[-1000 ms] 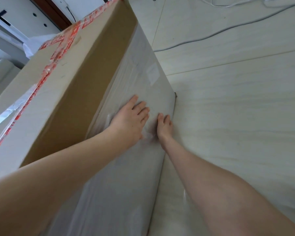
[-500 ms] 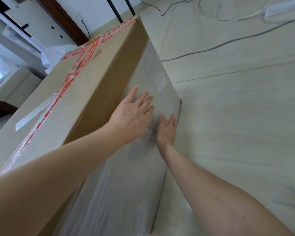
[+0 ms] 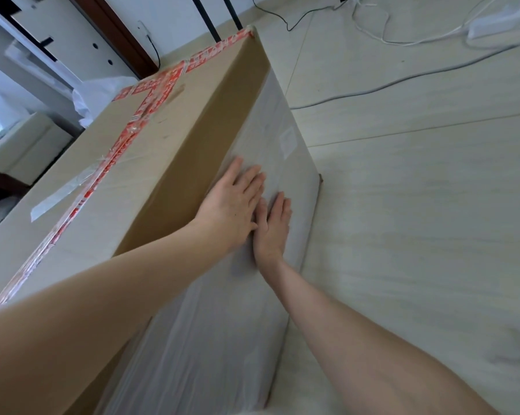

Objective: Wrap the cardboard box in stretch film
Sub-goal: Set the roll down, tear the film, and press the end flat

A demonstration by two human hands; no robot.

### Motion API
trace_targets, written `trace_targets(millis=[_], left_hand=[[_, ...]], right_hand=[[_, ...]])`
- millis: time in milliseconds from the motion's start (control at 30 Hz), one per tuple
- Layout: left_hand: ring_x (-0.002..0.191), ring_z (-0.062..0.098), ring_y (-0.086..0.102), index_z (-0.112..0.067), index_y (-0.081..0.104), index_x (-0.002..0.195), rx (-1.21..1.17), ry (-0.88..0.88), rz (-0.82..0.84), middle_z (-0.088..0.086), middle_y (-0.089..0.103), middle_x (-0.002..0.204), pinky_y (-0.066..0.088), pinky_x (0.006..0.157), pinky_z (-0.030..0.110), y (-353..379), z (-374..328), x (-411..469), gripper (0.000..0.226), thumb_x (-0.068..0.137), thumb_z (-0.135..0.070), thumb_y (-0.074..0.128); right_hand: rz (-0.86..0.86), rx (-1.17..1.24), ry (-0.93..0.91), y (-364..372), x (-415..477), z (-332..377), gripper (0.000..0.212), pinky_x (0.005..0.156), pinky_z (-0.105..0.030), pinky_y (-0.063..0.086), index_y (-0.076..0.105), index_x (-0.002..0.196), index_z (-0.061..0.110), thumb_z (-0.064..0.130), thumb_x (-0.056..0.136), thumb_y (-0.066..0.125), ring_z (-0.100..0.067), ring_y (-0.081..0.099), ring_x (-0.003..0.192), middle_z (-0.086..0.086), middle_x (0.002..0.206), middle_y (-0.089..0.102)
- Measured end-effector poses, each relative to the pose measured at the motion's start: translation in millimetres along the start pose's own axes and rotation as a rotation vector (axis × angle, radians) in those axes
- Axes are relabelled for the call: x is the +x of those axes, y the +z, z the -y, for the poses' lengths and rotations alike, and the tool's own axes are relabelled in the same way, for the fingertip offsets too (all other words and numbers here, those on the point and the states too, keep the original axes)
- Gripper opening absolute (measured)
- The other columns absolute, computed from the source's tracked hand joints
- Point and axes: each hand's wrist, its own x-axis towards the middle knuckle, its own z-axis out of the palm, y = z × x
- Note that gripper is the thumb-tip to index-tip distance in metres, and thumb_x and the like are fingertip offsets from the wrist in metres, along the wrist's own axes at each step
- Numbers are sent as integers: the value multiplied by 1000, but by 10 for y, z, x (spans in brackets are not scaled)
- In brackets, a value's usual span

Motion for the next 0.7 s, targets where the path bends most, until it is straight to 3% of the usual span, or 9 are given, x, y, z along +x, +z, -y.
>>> trace_targets(millis=[500,700], left_hand=[[146,34,-16,-5,-11,150,28,26,53,15,-16,158,-12,113,57,27,38,25,70,101,-51,8],[147,31,-12,-1,-8,150,-92,-48,51,18,-11,159,-10,116,52,-84,44,94,73,100,-52,8]], right_hand=[[-46,-32,19,86,0,34,60,117,-34,-1,10,153,17,42,102,28,-19,0,148,-6,161,3],[-101,36,30,-133,239,-46,58,116,-29,7,23,150,10,39,102,34,-22,12,146,-14,158,17]])
